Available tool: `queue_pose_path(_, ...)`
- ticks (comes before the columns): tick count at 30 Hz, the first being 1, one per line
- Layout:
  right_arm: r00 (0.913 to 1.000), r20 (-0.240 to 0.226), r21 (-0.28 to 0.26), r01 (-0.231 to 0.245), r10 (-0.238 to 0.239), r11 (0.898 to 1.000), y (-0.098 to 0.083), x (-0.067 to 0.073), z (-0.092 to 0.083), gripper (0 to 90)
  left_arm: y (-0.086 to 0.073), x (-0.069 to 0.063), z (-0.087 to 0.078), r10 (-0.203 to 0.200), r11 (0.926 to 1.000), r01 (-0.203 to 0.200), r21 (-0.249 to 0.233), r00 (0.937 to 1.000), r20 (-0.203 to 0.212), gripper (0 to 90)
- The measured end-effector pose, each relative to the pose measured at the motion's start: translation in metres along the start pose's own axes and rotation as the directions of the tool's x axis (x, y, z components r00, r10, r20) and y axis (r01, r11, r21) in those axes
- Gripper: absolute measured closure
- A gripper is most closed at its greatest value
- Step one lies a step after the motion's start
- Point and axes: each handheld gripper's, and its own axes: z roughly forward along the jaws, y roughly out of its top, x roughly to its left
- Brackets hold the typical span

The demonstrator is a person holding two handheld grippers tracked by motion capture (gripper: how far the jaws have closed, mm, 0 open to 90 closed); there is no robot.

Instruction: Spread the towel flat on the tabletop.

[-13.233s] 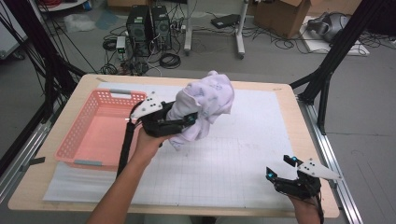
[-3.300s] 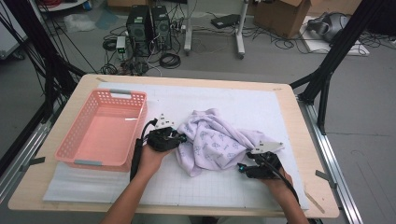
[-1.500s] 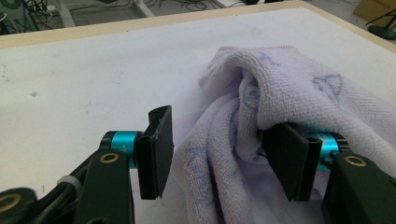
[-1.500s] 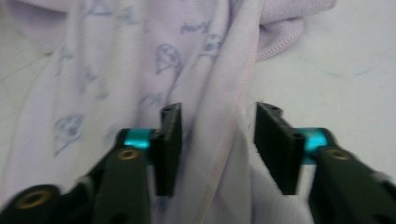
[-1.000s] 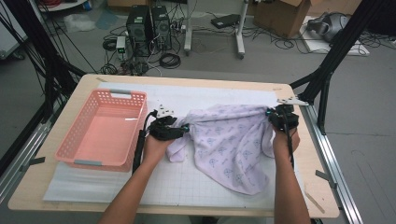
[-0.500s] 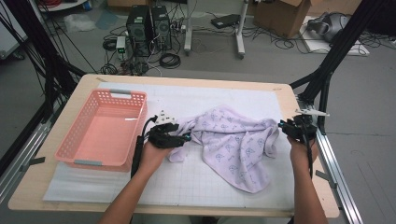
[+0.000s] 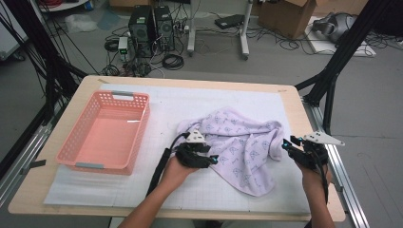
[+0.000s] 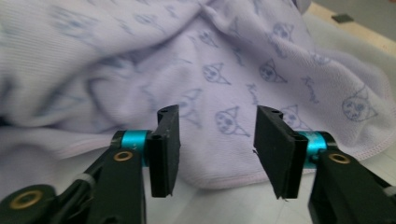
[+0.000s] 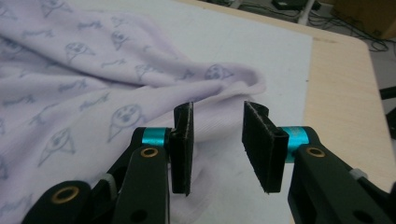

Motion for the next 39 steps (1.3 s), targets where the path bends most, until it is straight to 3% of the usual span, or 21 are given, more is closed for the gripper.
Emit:
queue_pose_path(3, 0.9995, -0.029, -0.001, 0.006, -0.006, 1.000, -0.006, 0.004, -0.001, 62.8, -0.001, -0.013, 0.016, 0.022, 0.9989, -0.022, 0.041, 0.9996, 0.018, 40.6)
queue_pose_path(8, 0.9988, -0.048, -0.010, -0.008, 0.008, 1.000, -0.007, 0.005, -0.001, 61.8, 0.001, -0.031, 0.034, 0.056, 0.9961, -0.059, 0.066, 0.9975, 0.044, 39.0)
queue_pose_path(10, 0.9985, -0.055, -0.011, -0.004, 0.003, 1.000, -0.007, 0.006, -0.001, 61.3, 0.001, -0.038, 0.040, 0.093, 0.9912, -0.097, 0.090, 0.9945, 0.049, 37.7)
queue_pose_path(13, 0.9981, -0.061, -0.011, -0.005, 0.004, 1.000, -0.007, 0.008, -0.002, 60.3, 0.001, -0.047, 0.044, 0.168, 0.9791, -0.169, 0.112, 0.9856, 0.023, 33.2)
queue_pose_path(15, 0.9981, -0.061, -0.020, -0.007, 0.006, 1.000, -0.007, 0.007, -0.003, 59.8, 0.000, -0.050, 0.045, 0.189, 0.9760, -0.189, 0.109, 0.9819, 0.005, 33.3)
queue_pose_path(17, 0.9980, -0.062, -0.021, -0.015, 0.014, 1.000, -0.008, 0.006, -0.003, 59.5, -0.002, -0.052, 0.044, 0.210, 0.9734, -0.210, 0.092, 0.9777, 0.006, 38.4)
queue_pose_path(18, 0.9980, -0.062, -0.018, -0.016, 0.015, 1.000, -0.008, 0.006, -0.004, 59.4, -0.003, -0.052, 0.043, 0.219, 0.9722, -0.220, 0.081, 0.9756, 0.017, 46.0)
queue_pose_path(20, 0.9978, -0.065, -0.014, -0.017, 0.017, 1.000, -0.010, 0.006, -0.003, 59.3, -0.003, -0.050, 0.039, 0.236, 0.9672, -0.240, 0.083, 0.9702, 0.056, 70.8)
queue_pose_path(22, 0.9973, -0.071, -0.007, -0.017, 0.017, 1.000, -0.011, 0.007, -0.003, 59.3, -0.004, -0.043, 0.034, 0.219, 0.9702, -0.226, 0.088, 0.9726, 0.079, 82.0)
queue_pose_path(26, 0.9963, -0.085, -0.001, -0.014, 0.014, 1.000, -0.012, 0.008, -0.003, 59.4, -0.013, -0.031, 0.015, 0.192, 0.9777, -0.196, 0.074, 0.9791, 0.068, 85.3)
queue_pose_path(28, 0.9958, -0.091, -0.001, -0.016, 0.016, 1.000, -0.012, 0.008, -0.003, 59.4, -0.021, -0.023, 0.001, 0.173, 0.9829, -0.175, 0.058, 0.9843, 0.035, 89.0)
queue_pose_path(31, 0.9947, -0.101, 0.004, -0.017, 0.017, 1.000, -0.012, 0.010, -0.002, 59.4, -0.036, -0.005, -0.023, 0.110, 0.9933, -0.110, 0.035, 0.9939, -0.006, 89.4)
queue_pose_path(34, 0.9938, -0.111, 0.005, -0.006, 0.006, 1.000, -0.010, 0.013, 0.000, 59.4, -0.049, 0.009, -0.043, 0.048, 0.9988, -0.047, 0.013, 0.9983, -0.035, 89.5)
queue_pose_path(36, 0.9933, -0.116, 0.011, 0.002, 0.000, 1.000, -0.010, 0.016, 0.002, 59.4, -0.053, 0.012, -0.049, 0.027, 0.9996, -0.028, -0.010, 0.9985, -0.048, 88.3)
queue_pose_path(39, 0.9928, -0.120, 0.010, 0.003, -0.002, 1.000, -0.008, 0.019, 0.005, 59.4, -0.049, 0.011, -0.048, -0.004, 0.9990, 0.002, -0.045, 0.9988, -0.048, 69.2)
